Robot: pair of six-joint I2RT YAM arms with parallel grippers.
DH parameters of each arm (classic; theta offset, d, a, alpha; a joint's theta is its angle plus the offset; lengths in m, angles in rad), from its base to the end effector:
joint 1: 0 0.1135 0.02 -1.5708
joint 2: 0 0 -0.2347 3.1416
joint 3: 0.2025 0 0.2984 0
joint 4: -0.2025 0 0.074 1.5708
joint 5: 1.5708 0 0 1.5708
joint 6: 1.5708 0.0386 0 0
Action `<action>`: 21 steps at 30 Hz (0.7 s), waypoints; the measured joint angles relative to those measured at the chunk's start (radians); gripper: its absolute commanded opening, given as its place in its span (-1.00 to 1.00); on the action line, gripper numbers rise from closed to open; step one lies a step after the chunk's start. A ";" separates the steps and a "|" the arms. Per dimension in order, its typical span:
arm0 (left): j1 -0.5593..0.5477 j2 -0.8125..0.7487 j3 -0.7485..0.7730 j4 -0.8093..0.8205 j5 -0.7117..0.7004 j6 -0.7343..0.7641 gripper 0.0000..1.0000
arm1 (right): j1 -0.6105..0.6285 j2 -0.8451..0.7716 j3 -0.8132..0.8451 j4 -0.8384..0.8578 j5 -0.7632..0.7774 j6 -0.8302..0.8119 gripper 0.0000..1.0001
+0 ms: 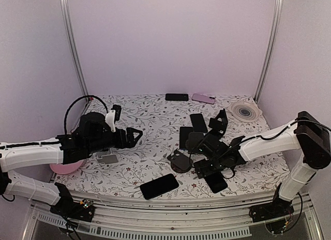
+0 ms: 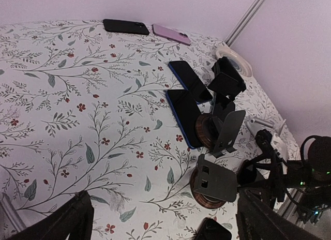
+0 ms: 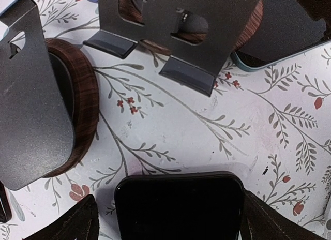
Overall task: Place the phone on the phone stand
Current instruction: Move the phone to the corner of the board, then pick up the phone at the center of the board.
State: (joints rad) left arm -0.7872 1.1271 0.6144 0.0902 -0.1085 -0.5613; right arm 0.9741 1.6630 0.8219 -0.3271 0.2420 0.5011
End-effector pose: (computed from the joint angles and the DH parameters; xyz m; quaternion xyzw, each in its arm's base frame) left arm 0.2189 -0.2137 0.1883 0.0652 0.8364 -0.3030 0.4521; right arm 0.1902 0.2635 0.0668 -0.2044 0.9512 0.0460 0.2264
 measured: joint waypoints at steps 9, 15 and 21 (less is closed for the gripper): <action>0.000 -0.028 -0.004 -0.001 0.000 -0.001 0.93 | -0.005 -0.039 -0.042 0.002 -0.013 -0.003 0.80; 0.000 -0.028 -0.009 -0.001 0.000 -0.001 0.93 | -0.013 -0.023 -0.034 0.022 -0.019 -0.022 0.66; 0.000 -0.029 -0.009 -0.002 -0.001 -0.001 0.93 | -0.015 0.006 -0.010 0.047 -0.012 -0.029 0.45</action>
State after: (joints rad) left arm -0.7876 1.0985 0.6056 0.0879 -0.1093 -0.5621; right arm 0.9588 1.6688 0.8124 -0.2806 0.2302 0.4725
